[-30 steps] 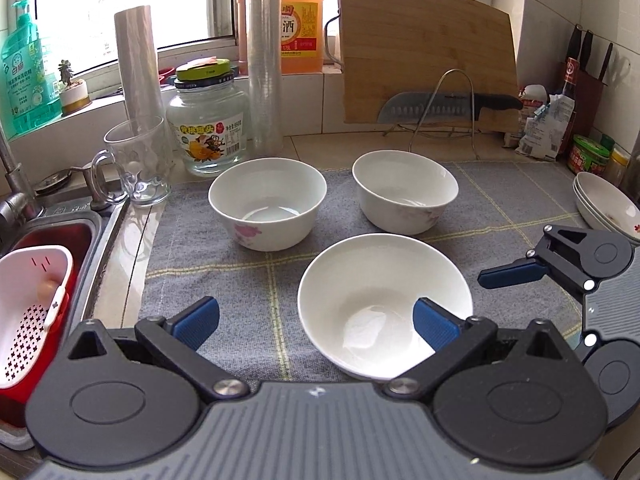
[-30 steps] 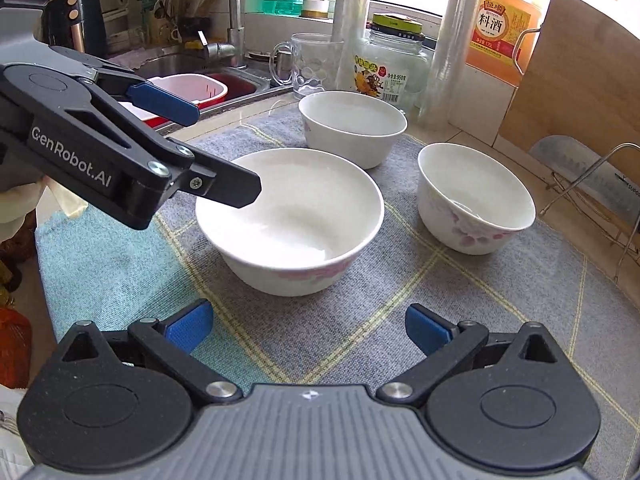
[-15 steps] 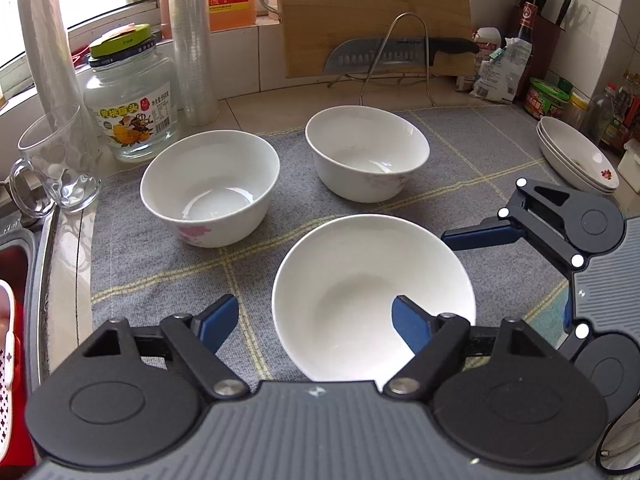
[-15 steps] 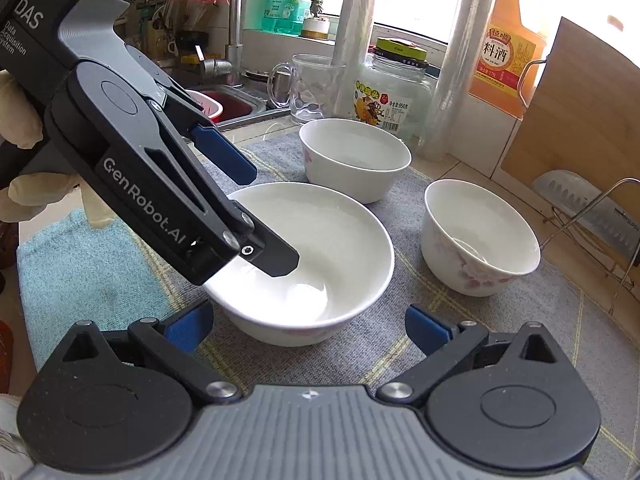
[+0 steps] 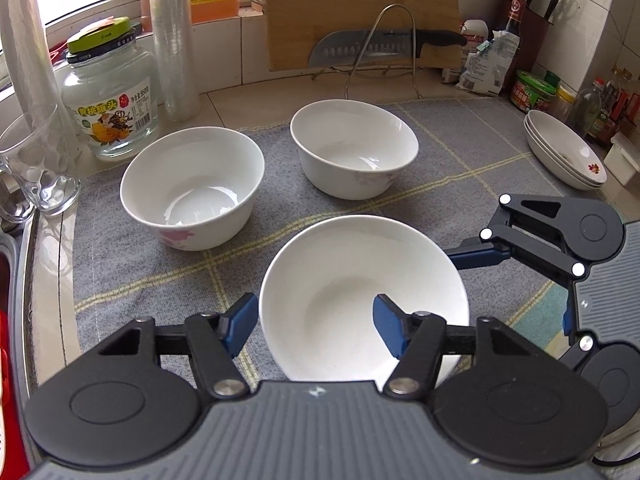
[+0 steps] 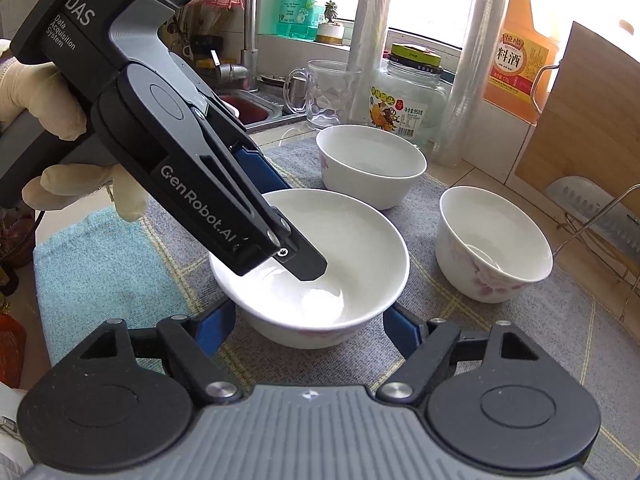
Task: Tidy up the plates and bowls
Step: 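Carry the held white bowl across the mat with the left tool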
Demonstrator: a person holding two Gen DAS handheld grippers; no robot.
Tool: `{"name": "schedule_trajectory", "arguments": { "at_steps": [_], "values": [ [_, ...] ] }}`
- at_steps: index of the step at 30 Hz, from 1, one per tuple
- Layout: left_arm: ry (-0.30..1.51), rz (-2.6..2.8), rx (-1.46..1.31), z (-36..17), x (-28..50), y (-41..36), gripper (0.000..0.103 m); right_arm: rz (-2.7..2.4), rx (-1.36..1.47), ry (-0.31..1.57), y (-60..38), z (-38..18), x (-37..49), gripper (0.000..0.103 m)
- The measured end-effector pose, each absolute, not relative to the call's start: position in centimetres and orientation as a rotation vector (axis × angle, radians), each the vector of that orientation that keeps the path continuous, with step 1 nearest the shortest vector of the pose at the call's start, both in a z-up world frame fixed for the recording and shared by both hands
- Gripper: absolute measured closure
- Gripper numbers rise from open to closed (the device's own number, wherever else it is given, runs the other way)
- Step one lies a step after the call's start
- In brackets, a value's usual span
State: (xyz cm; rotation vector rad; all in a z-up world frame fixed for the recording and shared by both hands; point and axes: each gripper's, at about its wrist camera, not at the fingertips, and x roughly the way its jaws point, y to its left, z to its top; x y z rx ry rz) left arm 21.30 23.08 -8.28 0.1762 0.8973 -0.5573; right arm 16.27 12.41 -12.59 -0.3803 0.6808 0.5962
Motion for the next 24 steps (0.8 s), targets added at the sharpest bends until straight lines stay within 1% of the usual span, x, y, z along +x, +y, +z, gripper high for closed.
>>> {"name": "schedule_trajectory", "arguments": {
  "at_steps": [2, 5, 16, 24],
  "values": [
    [0.900, -0.568, 0.169, -8.3, 21.4, 23.1, 0.040, 0.597, -0.378, 0.680, 12.4, -12.6, 16.3, 0.019],
    [0.902, -0.571, 0.167, -8.3, 21.4, 23.1, 0.044, 0.595, -0.378, 0.682, 12.4, -12.6, 16.3, 0.019],
    [0.897, -0.583, 0.175, -7.8, 20.7, 22.4, 0.045, 0.590, -0.366, 0.702, 12.2, -12.3, 16.1, 0.019],
    [0.871, -0.626, 0.187, -6.9, 19.7, 20.4, 0.045, 0.557, -0.377, 0.703, 10.8, -11.5, 14.9, 0.019]
  ]
}}
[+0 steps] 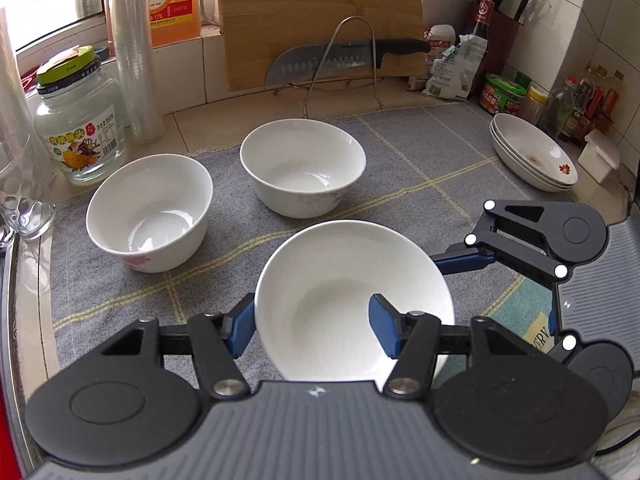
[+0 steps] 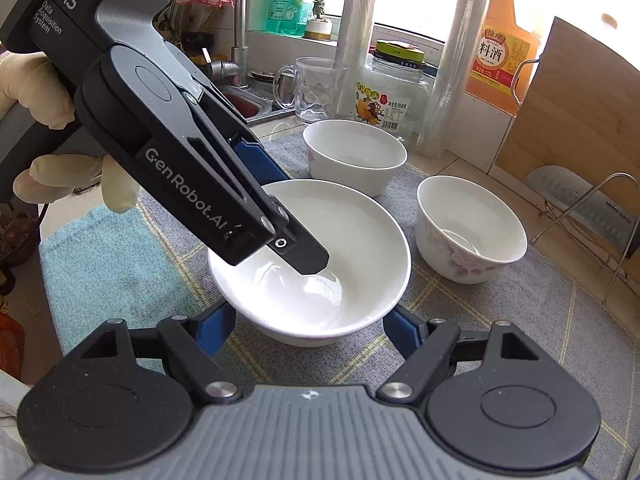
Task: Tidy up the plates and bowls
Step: 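Carry the held white bowl across the mat with the left tool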
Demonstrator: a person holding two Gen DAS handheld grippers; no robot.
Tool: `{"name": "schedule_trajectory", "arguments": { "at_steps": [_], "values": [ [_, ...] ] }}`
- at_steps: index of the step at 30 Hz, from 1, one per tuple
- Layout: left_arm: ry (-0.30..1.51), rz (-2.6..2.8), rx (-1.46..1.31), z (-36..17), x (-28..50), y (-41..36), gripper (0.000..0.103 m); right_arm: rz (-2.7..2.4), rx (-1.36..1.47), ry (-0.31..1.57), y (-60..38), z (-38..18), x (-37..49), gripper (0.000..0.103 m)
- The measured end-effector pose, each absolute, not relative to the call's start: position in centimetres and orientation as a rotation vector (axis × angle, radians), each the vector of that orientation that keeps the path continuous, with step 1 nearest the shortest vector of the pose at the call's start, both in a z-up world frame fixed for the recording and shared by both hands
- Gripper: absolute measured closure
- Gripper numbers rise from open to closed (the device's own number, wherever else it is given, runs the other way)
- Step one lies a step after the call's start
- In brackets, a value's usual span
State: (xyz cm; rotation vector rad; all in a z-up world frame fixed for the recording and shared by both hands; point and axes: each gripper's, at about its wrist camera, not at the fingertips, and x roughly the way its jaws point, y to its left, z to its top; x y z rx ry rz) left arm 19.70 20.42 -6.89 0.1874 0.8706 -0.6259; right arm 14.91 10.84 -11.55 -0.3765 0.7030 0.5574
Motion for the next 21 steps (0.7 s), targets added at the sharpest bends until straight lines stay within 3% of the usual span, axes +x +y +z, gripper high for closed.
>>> {"name": "schedule_trajectory", "arguments": {
  "at_steps": [21],
  "values": [
    [0.841, -0.774, 0.234, -6.6, 19.2, 10.7, 0.044, 0.397, -0.349, 0.728, 2.2, -10.6, 12.0, 0.019]
  ]
}}
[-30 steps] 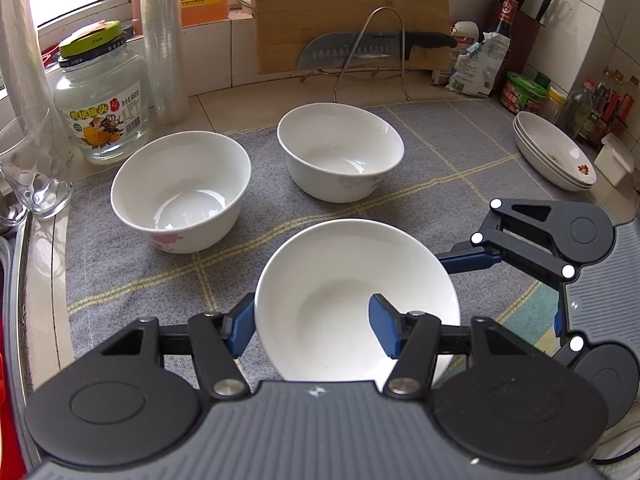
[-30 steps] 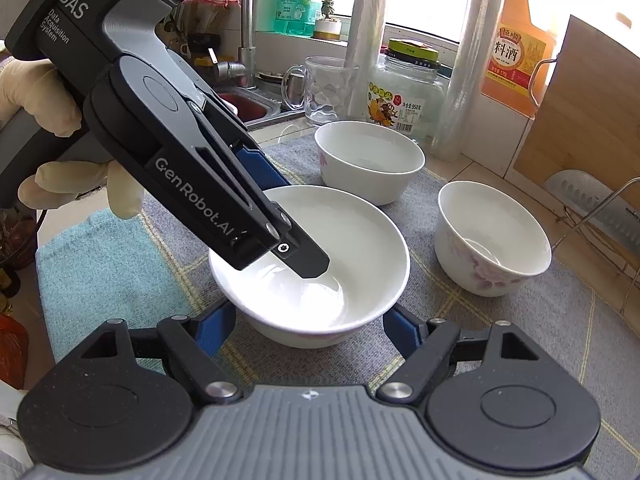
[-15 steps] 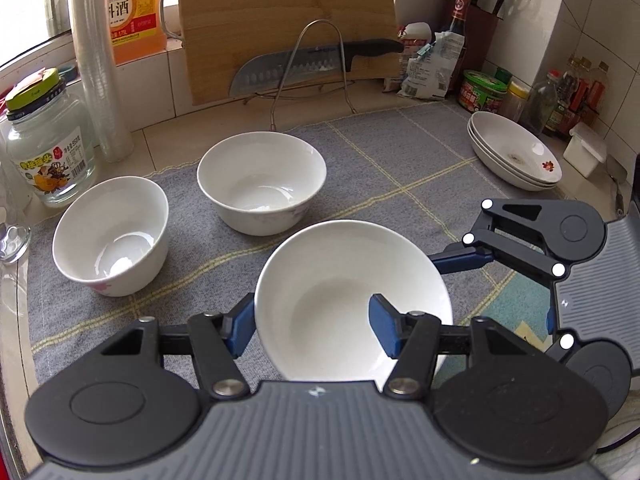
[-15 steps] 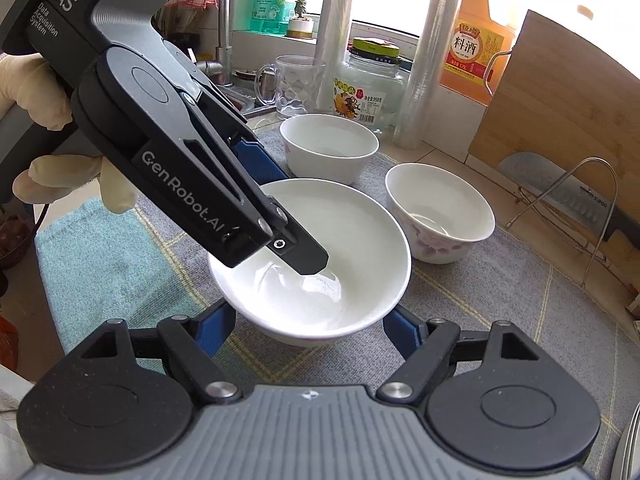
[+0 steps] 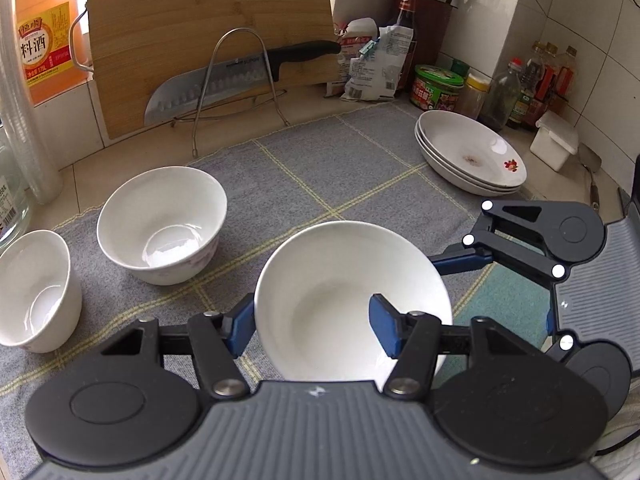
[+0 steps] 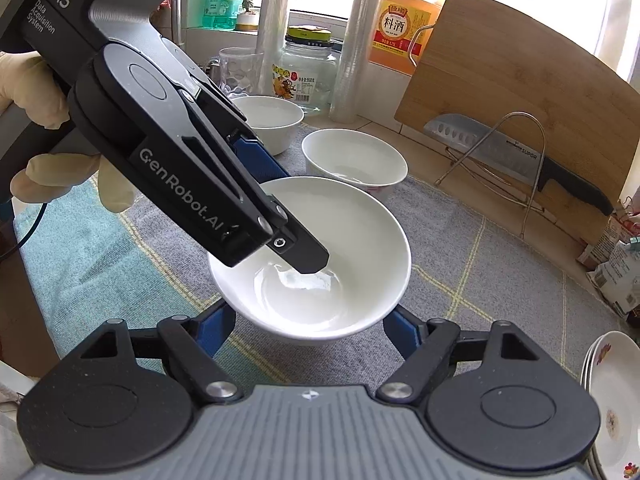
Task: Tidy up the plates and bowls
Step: 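Carry the held white bowl across the mat with the left tool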
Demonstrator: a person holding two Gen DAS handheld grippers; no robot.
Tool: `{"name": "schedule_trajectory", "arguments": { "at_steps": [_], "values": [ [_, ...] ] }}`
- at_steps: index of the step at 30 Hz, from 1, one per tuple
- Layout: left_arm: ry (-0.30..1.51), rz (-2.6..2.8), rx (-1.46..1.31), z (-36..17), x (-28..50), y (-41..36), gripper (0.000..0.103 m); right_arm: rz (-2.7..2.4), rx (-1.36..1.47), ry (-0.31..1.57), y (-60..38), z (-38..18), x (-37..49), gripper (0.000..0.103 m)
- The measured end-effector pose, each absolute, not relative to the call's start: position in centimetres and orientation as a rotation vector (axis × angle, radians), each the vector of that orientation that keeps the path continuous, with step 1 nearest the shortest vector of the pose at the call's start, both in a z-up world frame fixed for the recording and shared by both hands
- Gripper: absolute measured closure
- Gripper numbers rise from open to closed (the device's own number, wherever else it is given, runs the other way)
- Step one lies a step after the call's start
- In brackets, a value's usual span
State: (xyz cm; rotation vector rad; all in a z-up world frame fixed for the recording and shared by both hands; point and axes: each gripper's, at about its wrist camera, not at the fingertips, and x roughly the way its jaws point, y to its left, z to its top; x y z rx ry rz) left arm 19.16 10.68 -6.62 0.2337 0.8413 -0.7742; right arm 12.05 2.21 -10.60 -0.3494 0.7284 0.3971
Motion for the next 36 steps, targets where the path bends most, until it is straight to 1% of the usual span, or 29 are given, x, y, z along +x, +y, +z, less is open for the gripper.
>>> {"name": "schedule_trajectory", "arguments": {
  "at_steps": [16, 36],
  "values": [
    [0.858, -0.819, 0.253, -7.5, 19.7, 7.0, 0.044, 0.342, -0.316, 0.764, -1.4, -11.2, 12.0, 0.019],
    [0.889, -0.820, 0.242, -8.4, 20.4, 6.0, 0.044, 0.336, -0.294, 0.800, -2.3, -12.3, 12.6, 0.019]
  ]
}}
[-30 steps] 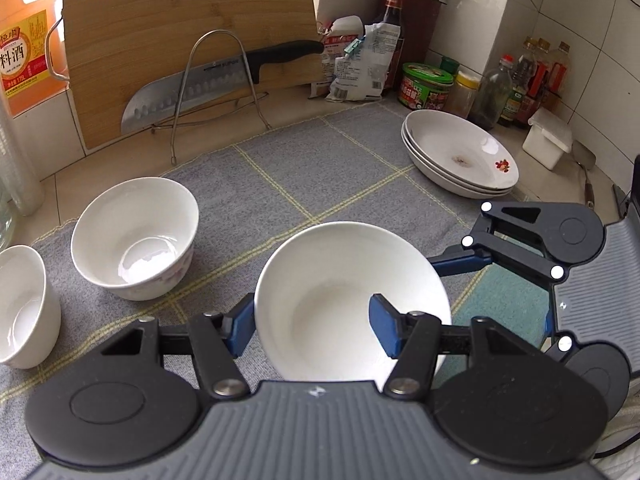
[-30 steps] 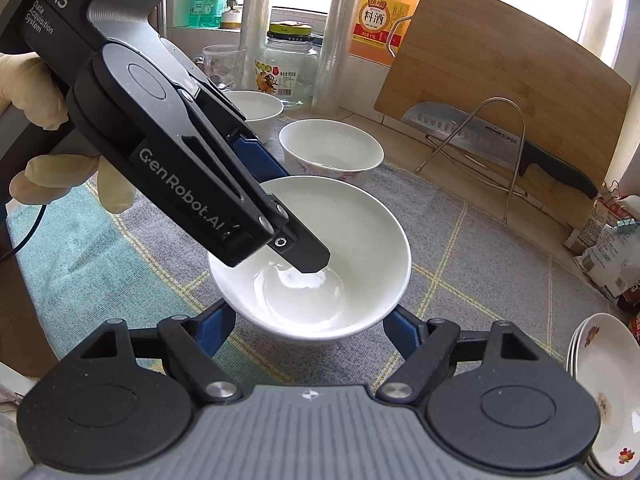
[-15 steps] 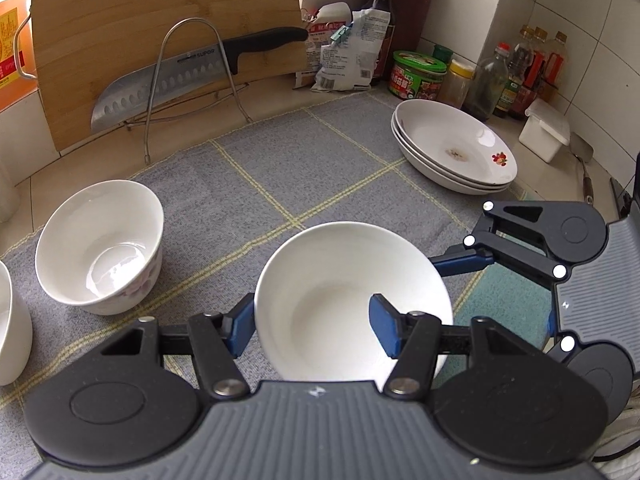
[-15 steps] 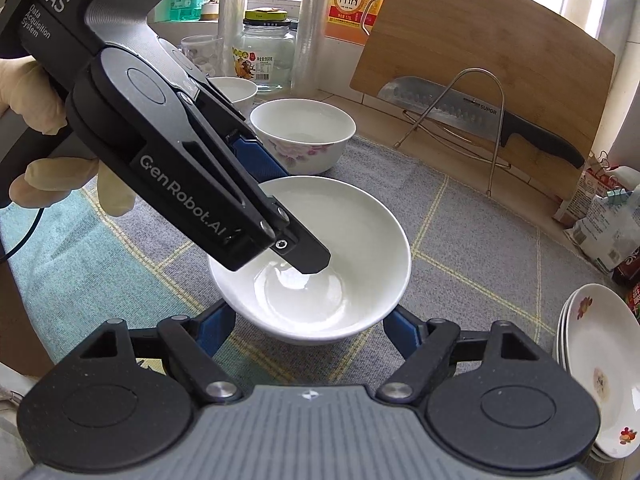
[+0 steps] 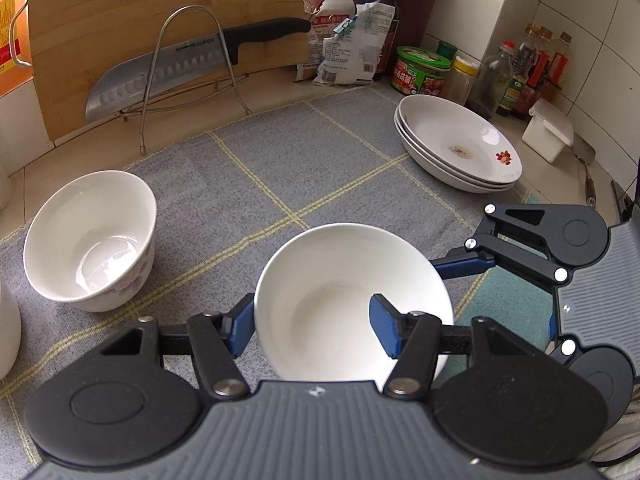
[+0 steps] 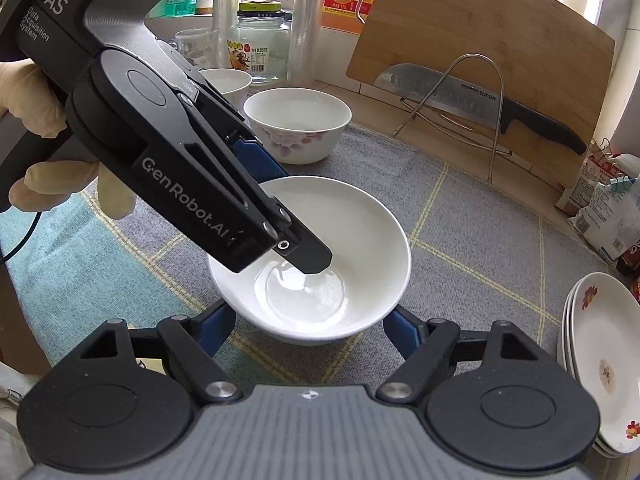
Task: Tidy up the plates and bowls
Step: 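Carry the held white bowl across the mat with the left tool, then lower the bowl onto the mat and open the left tool, then grasp the rim of another white bowl with the left tool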
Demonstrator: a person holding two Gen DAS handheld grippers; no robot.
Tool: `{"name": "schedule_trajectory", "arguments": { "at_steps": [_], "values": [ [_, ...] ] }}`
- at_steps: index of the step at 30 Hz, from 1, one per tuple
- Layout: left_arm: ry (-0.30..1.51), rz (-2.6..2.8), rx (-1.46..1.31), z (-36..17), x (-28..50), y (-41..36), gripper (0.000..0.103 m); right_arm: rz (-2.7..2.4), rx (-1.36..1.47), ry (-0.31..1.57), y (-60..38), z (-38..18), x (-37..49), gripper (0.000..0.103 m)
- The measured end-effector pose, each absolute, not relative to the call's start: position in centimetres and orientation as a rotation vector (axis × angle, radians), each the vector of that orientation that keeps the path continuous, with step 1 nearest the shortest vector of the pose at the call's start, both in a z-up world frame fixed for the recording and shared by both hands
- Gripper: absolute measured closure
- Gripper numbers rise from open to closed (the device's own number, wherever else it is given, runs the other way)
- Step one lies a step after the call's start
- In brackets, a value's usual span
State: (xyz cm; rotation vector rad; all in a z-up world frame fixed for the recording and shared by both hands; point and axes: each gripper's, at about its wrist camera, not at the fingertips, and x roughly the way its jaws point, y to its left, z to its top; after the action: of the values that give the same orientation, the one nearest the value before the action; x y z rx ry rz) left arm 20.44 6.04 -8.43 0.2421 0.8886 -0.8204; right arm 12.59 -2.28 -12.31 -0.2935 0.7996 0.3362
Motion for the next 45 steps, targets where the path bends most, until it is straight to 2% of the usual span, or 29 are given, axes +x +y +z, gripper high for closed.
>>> {"name": "schedule_trajectory", "arguments": {
  "at_steps": [14, 15, 17, 18, 19, 21, 32, 45],
  "values": [
    [0.893, -0.821, 0.238, -8.8, 20.6, 5.9, 0.044, 0.332, -0.283, 0.809, -2.5, -12.6, 12.8, 0.019],
    [0.891, -0.824, 0.237, -8.8, 20.6, 5.9, 0.040, 0.332, -0.283, 0.811, -2.5, -12.7, 12.8, 0.019],
    [0.883, -0.824, 0.226, -8.8, 20.5, 6.0, 0.025, 0.334, -0.279, 0.811, -2.6, -12.7, 12.9, 0.018],
    [0.873, -0.815, 0.224, -8.7, 20.3, 6.0, 0.013, 0.337, -0.274, 0.808, -2.7, -12.6, 12.9, 0.014],
    [0.858, -0.807, 0.222, -8.6, 20.2, 6.2, 0.011, 0.338, -0.267, 0.804, -2.7, -12.5, 12.9, 0.007],
    [0.847, -0.796, 0.215, -8.4, 20.1, 6.5, 0.011, 0.337, -0.267, 0.773, -2.7, -12.1, 12.6, 0.000],
    [0.745, -0.624, 0.177, -6.9, 19.3, 10.3, 0.009, 0.366, -0.295, 0.736, -1.9, -11.0, 12.4, 0.000],
    [0.727, -0.509, 0.185, -7.0, 21.3, 14.5, 0.009, 0.367, -0.335, 0.693, 0.1, -9.9, 16.2, 0.000]
  ]
}}
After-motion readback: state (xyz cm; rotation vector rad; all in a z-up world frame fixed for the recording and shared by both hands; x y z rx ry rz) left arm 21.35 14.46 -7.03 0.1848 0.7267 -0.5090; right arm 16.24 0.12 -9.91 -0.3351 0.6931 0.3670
